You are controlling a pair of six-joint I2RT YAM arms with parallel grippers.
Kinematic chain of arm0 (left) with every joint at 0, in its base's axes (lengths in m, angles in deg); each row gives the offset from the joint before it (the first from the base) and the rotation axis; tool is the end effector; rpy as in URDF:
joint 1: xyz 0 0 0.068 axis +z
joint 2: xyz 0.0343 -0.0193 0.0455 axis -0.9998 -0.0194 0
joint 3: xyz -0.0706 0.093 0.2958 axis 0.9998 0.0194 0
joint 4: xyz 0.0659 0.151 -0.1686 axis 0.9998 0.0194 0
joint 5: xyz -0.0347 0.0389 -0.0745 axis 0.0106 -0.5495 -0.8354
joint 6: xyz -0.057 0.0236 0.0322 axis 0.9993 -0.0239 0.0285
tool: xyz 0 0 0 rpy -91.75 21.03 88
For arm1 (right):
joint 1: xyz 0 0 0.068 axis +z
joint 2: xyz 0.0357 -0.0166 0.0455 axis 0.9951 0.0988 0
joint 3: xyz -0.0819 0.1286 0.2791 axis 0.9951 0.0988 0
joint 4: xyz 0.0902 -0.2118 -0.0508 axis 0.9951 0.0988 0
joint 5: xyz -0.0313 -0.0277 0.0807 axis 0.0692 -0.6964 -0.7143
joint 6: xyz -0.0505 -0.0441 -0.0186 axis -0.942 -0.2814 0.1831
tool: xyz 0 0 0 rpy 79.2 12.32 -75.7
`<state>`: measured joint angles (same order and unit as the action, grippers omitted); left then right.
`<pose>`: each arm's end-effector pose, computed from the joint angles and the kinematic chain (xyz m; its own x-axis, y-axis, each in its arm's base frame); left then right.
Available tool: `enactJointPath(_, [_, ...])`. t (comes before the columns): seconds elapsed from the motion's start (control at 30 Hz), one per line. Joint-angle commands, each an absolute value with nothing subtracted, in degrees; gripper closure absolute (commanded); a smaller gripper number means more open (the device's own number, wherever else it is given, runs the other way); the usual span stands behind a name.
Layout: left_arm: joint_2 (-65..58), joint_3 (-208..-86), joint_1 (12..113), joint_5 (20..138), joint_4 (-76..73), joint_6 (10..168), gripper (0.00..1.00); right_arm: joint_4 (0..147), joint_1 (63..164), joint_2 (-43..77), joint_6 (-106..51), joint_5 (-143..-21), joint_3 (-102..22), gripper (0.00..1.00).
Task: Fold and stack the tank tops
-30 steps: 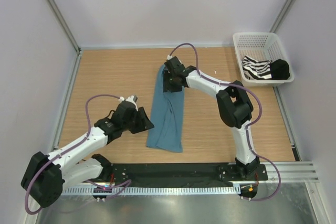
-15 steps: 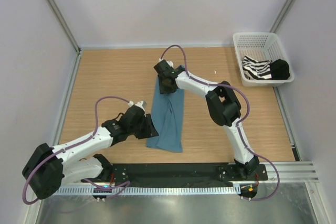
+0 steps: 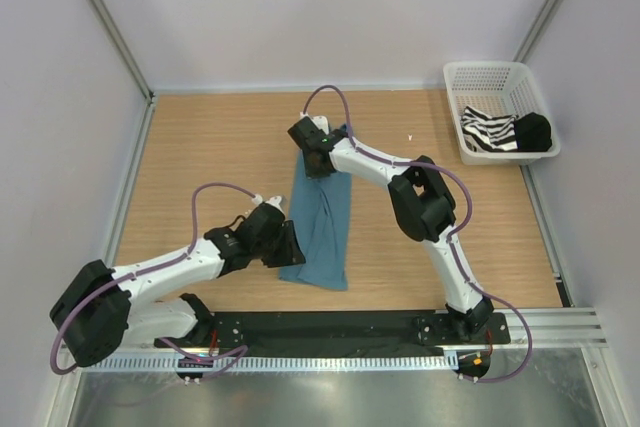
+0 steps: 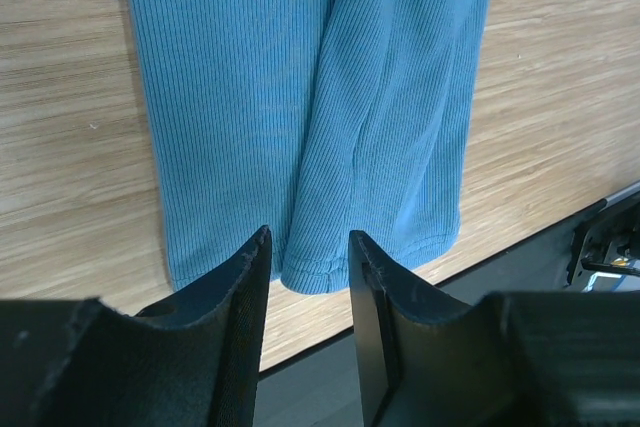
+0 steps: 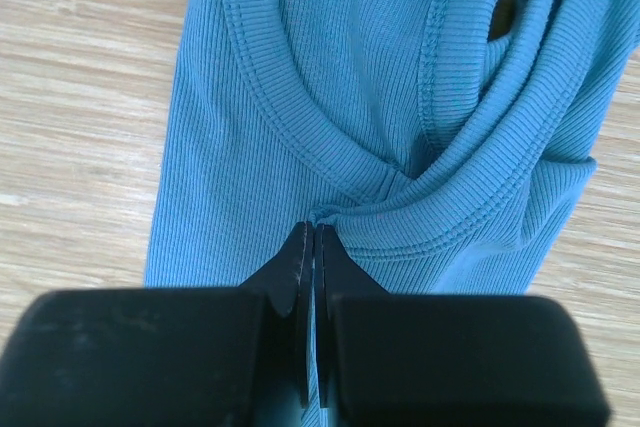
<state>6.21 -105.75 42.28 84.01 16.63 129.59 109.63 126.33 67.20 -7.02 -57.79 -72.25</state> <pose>0.1271 -0.1387 0.2197 -0.9198 -0.1703 -0.3536 0.0404 0.8551 -0.5168 0.3913 0.3300 0.2048 -0.8158 -0.1495 -0.5587 -0.1801 0.9836 -0.0002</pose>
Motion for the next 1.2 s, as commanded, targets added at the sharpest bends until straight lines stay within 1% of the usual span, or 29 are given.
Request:
enactJointPath(0.0, [5.43,-107.33,41.08,85.62,13.83,128.53,0.61,108.03,126.08,63.34,-6.29,-53.74,-73.78,0.99])
enactJointPath(0.1, [4.64,-107.42,40.29,86.06,13.38,128.53,0.56,107.5,125.29,62.72,-5.77,-53.65,-73.95,0.99])
enactJointPath(0.13, [4.46,-107.59,40.11,86.24,13.21,128.62,0.52,107.42,124.94,62.46,-5.68,-53.74,-73.95,0.99])
enactJointPath(0.2, [3.59,-107.77,39.68,86.42,12.95,128.71,0.5,107.41,124.32,62.37,-5.5,-54.0,-74.22,0.99])
enactJointPath(0.33, [1.57,-108.56,39.23,85.98,12.07,128.53,0.5,107.06,124.06,62.2,-5.5,-54.88,-74.39,0.99])
enactJointPath(0.4, [-0.1,-109.52,38.8,85.1,11.98,128.27,0.54,107.06,123.97,62.28,-5.5,-54.79,-74.48,0.99])
enactJointPath(0.57, [-2.65,-110.93,37.13,84.75,11.98,128.27,0.57,107.06,123.62,62.37,-5.5,-55.23,-74.48,0.99])
enactJointPath(0.77, [-4.41,-111.28,35.98,85.01,12.59,128.71,0.75,106.98,122.83,62.55,-5.15,-55.85,-74.92,0.99])
enactJointPath(0.87, [-4.5,-111.28,35.54,85.01,12.68,128.97,1.0,107.06,122.3,62.11,-5.06,-55.93,-75.18,0.99])
enactJointPath(1.17, [-0.55,-110.84,33.96,84.22,12.94,131.08,1.0,107.85,120.89,61.93,-5.06,-56.11,-77.91,0.99])
